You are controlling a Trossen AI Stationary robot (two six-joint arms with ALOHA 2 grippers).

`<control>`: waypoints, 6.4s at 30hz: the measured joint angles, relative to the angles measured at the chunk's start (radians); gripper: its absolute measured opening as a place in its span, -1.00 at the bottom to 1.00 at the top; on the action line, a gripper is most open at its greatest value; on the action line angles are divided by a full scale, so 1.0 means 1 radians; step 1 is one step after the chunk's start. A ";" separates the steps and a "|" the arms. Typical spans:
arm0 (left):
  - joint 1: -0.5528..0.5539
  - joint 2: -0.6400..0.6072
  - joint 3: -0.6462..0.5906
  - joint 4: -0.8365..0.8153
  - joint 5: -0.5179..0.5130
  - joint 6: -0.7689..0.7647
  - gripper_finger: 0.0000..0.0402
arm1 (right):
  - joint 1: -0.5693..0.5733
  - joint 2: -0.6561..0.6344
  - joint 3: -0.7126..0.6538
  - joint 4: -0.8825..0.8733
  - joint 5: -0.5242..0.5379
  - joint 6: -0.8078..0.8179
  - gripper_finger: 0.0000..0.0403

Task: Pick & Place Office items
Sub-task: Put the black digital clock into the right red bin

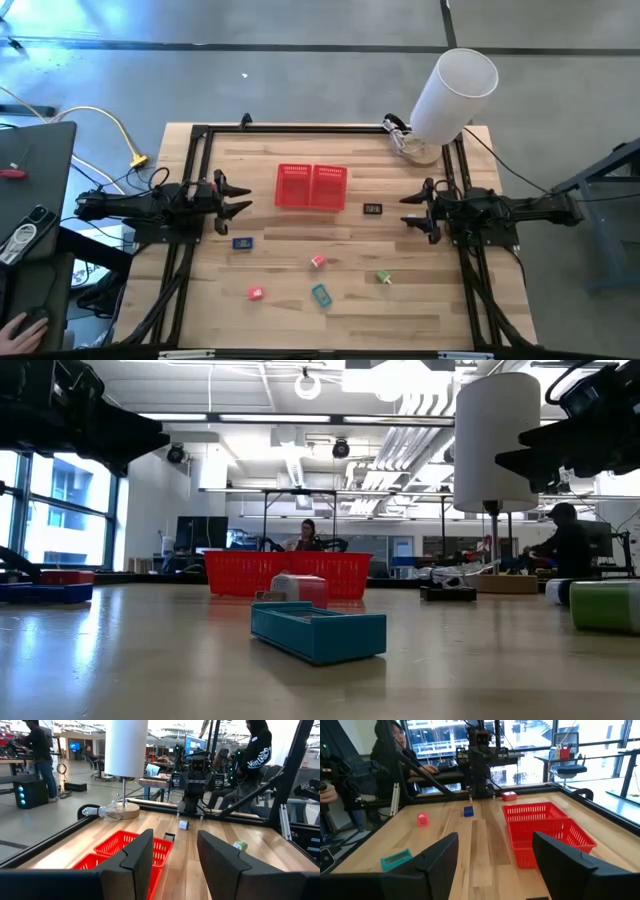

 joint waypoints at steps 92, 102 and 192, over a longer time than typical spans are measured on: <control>0.028 0.000 0.000 -0.055 -0.011 -0.016 -0.30 | -0.325 1.259 0.240 0.346 -0.071 -0.059 0.20; 0.028 0.000 0.000 -0.057 -0.011 -0.016 -0.30 | -0.241 1.202 0.420 -0.022 -0.209 0.225 0.20; 0.026 0.270 0.000 -0.035 -0.001 -0.076 -0.30 | -0.055 1.462 0.493 -0.017 0.058 0.211 -0.22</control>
